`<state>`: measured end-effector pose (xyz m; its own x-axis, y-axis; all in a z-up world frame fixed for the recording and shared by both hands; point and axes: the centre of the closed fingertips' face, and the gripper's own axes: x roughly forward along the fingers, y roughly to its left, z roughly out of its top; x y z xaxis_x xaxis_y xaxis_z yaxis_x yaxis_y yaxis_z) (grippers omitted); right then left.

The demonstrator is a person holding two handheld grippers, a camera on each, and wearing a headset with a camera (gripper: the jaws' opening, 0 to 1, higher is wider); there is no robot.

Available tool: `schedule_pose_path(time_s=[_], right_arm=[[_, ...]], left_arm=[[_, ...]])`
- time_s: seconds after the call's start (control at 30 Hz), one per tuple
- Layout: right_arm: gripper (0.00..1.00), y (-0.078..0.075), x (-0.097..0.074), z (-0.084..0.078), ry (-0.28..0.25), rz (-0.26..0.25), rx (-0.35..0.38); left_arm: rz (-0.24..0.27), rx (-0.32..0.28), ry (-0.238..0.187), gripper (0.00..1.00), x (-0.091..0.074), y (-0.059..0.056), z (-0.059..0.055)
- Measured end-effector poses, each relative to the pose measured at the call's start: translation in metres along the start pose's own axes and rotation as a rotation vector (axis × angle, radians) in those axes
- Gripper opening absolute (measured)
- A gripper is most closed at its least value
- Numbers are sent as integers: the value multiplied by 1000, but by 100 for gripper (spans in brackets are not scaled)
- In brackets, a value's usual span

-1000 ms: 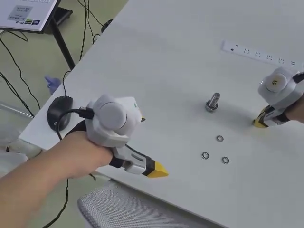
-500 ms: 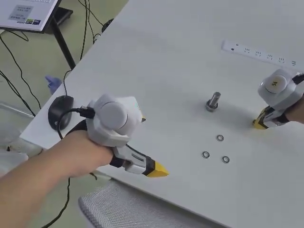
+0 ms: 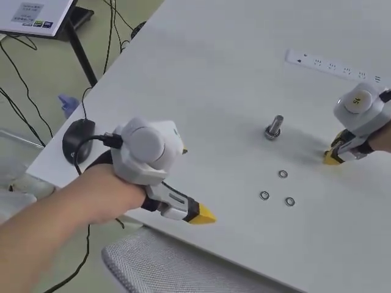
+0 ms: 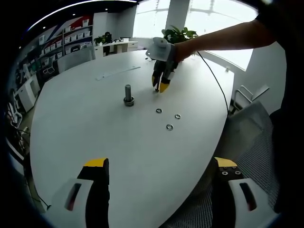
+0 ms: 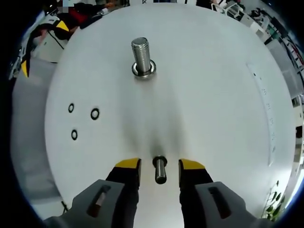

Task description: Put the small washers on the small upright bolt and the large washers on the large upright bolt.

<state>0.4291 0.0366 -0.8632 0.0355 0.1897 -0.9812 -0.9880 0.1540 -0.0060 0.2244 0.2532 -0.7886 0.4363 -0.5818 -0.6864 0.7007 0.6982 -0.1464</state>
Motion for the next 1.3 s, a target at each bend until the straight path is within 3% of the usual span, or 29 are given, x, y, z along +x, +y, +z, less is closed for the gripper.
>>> schedule_pose_path(time_s=[0.13,0.33,0.47,0.6,0.73,0.9,1.07,1.2,1.3], right_arm=[[34,0,-6,1,-1,2,0],[39,1,-22,9,-13,-13,-8],[42,4,-31,16,-25,-13,-5],[44,8,-39,21,-36,-17,-10],[46,13,-45,22,-37,-13,0],[47,15,-51,19,-41,-18,20],[47,18,-60,19,-55,-28,34],[47,25,-63,20,-60,-30,33],[47,31,-64,21,-63,-29,28]], left_arm=[[15,6,-28,92,-4,1,6],[23,12,-33,95,-6,2,10],[33,44,-57,99,-9,1,15],[30,45,-30,99,-9,1,12],[41,40,-52,99,-15,5,21],[44,42,-48,99,-16,5,22],[18,24,-91,100,-19,-2,29],[37,43,-54,99,-18,1,22],[31,46,-58,99,-19,-2,22]])
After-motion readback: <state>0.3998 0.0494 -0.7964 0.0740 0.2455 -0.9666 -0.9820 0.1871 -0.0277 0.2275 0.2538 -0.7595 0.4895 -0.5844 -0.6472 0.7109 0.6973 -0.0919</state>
